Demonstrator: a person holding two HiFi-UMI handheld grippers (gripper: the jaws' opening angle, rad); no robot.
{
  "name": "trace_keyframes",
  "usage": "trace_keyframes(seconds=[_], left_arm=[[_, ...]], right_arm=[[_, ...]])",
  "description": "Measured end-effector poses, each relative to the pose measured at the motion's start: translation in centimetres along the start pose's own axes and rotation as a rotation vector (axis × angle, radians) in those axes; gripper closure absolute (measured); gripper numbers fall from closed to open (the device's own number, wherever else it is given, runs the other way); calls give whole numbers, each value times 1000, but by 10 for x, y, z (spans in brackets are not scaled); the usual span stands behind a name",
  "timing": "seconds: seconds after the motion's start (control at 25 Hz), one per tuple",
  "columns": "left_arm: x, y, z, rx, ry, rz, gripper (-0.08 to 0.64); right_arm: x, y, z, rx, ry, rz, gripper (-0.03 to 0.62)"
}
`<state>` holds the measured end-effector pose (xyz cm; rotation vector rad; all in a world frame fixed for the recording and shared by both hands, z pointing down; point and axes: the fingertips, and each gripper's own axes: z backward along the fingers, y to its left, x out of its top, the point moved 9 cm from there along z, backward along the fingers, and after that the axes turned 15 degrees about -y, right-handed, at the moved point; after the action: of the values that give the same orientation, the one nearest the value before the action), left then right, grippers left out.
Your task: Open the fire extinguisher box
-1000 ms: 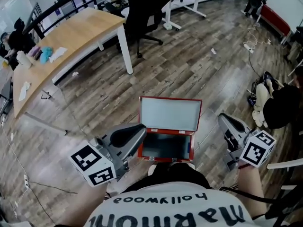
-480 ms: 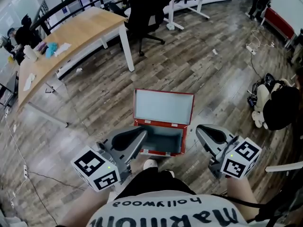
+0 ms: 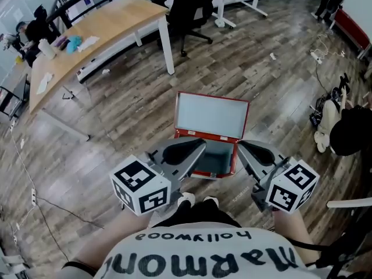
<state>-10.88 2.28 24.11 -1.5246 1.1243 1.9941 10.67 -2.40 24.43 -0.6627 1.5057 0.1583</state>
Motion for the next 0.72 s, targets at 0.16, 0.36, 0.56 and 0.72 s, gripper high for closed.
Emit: trace_keyframes(seconds=[0.16,0.36,0.56,0.72], left_arm=[[-5,13,11,7,36,-25,540],[-16,36,33,65,68,-28,540],[-24,49,47,111,82,-3,540],[-27,54,50,126,90,-5,540]], right_arm=[[-8,3,0,-46,-8,-50,583],[-14,0,6,-94,25,-28,583],[-19,-10,18,-153,70,-9,583],[-25,-14,18,-165,96,-6,584]])
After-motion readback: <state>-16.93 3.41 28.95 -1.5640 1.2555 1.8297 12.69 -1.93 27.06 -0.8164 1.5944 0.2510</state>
